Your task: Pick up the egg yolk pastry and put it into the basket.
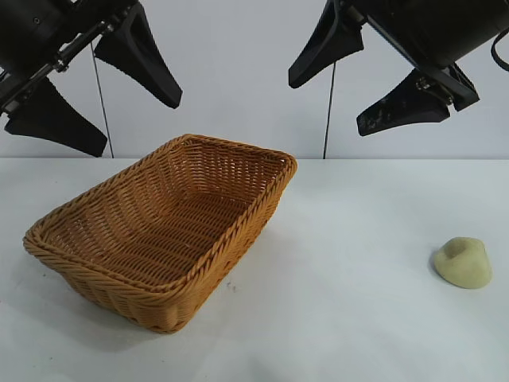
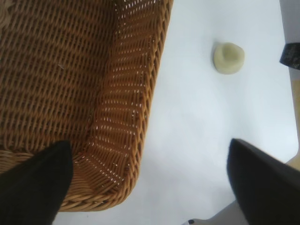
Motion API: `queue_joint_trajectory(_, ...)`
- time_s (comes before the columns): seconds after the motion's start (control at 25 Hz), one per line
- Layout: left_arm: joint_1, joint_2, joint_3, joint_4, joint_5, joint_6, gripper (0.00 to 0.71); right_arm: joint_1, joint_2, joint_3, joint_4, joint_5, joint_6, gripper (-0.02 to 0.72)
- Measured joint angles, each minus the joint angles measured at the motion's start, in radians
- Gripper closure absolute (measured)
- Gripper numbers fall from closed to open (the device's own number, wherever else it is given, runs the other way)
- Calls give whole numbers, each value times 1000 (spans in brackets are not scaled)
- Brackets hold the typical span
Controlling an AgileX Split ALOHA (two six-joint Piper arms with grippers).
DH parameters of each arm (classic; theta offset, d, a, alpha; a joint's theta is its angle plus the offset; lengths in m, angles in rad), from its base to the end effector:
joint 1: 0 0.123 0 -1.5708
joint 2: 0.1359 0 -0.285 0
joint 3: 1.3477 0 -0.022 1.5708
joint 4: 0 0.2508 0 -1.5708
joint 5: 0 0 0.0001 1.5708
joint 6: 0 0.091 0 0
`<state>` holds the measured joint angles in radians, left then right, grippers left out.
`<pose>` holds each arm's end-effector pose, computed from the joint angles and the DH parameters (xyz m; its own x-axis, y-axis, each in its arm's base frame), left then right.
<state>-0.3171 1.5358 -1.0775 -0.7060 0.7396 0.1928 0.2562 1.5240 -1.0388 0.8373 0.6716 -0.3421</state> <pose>0.2879 -0.1364 0.2682 -0.9199 -0.0397 -0.3901 0.1936 0.8192 -0.5399 0.2950 0.1208 0.2674 -0.8832 0.1028 -0.4577 -0.1989 0.8015 0.5639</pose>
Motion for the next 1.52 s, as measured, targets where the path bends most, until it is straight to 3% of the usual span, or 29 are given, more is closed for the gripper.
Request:
queue_joint_trajectory(1.08, 0, 0, 0, 0, -30, -16, 67, 0, 0, 0, 0, -1, 0, 57)
queue_joint_trajectory(1.32, 0, -25, 10, 75, -29, -180, 67, 0, 0, 0, 0, -2, 0, 57)
queue_joint_trajectory(1.52, -3, -152, 94, 148, -28, -343, 67, 0, 0, 0, 0, -2, 0, 57)
